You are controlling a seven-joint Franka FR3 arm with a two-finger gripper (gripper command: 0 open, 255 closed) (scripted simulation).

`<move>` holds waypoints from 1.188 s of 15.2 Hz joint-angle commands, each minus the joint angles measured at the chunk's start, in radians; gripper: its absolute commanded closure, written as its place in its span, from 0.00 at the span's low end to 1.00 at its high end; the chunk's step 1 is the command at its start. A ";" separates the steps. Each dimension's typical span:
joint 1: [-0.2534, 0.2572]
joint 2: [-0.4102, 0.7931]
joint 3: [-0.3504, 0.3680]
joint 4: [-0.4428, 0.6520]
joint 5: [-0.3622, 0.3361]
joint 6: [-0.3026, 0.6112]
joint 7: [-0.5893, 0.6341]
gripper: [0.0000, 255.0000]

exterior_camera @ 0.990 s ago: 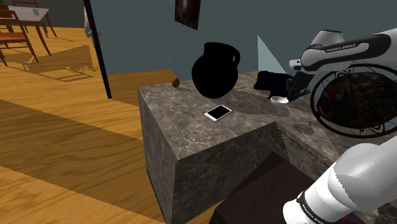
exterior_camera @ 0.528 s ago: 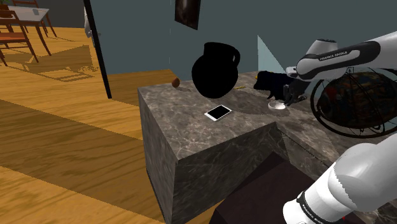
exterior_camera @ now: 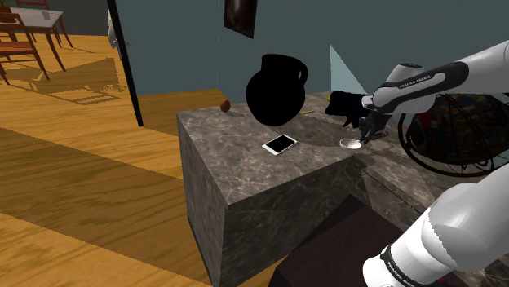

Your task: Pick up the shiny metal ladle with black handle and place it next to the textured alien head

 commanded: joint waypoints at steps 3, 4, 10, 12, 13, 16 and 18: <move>0.012 0.051 -0.020 -0.022 0.033 0.067 -0.024 1.00; 0.014 0.059 -0.023 -0.025 0.038 0.076 -0.027 1.00; 0.014 0.059 -0.023 -0.025 0.038 0.076 -0.027 1.00; 0.014 0.059 -0.023 -0.024 0.038 0.076 -0.027 0.00; 0.014 0.059 -0.023 -0.024 0.038 0.076 -0.027 0.00; 0.014 0.059 -0.023 -0.024 0.038 0.076 -0.027 0.00; 0.006 0.021 -0.010 -0.017 0.010 0.036 -0.006 0.00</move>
